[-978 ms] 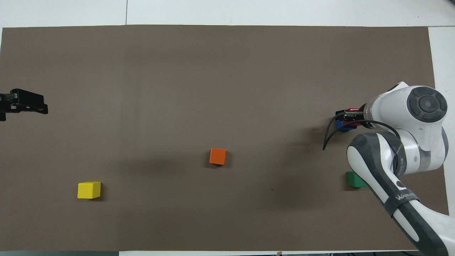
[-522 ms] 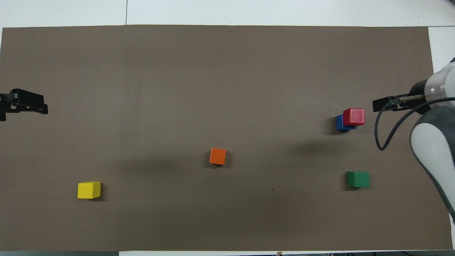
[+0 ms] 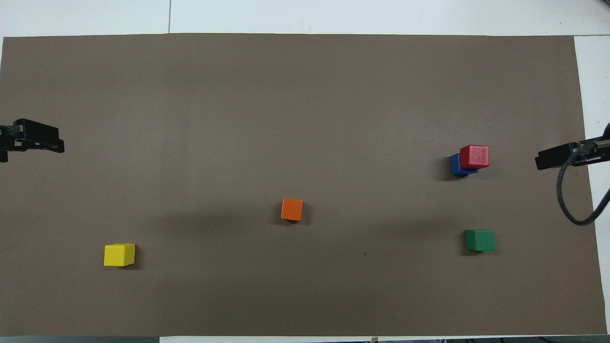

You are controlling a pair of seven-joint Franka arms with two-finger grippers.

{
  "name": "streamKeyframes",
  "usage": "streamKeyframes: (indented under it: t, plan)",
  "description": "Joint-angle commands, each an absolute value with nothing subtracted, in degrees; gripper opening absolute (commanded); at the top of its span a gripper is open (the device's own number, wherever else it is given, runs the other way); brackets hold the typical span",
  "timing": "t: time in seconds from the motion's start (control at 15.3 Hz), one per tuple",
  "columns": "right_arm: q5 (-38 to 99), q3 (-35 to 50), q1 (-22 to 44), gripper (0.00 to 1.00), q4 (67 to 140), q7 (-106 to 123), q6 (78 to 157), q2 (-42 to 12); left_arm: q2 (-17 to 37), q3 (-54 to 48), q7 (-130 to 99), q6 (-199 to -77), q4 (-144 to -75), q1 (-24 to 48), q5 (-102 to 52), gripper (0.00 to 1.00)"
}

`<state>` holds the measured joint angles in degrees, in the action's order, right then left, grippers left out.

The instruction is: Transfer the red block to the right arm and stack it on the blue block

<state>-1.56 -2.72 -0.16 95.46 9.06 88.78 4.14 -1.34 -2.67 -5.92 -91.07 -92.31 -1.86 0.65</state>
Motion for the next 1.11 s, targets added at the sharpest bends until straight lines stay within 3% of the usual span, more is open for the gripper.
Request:
streamKeyframes:
  t: [0.0,0.2,1.04]
  plan:
    - [0.00,-2.55,-1.84,1.00,89.67,10.99,84.82,1.15,-2.90,-2.29,-5.62,-91.05,-93.96,-1.67,-0.09,1.00]
    - [-1.14,-2.72,-1.76,1.00,87.89,10.81,81.74,0.00,-2.90,-2.29,-5.62,-91.05,-93.96,-1.67,-0.09,1.00]
    - [-1.32,-3.78,-2.02,1.00,87.71,10.46,81.83,-0.44,-2.90,-2.29,-5.62,-91.05,-93.96,-1.67,-0.09,1.00]
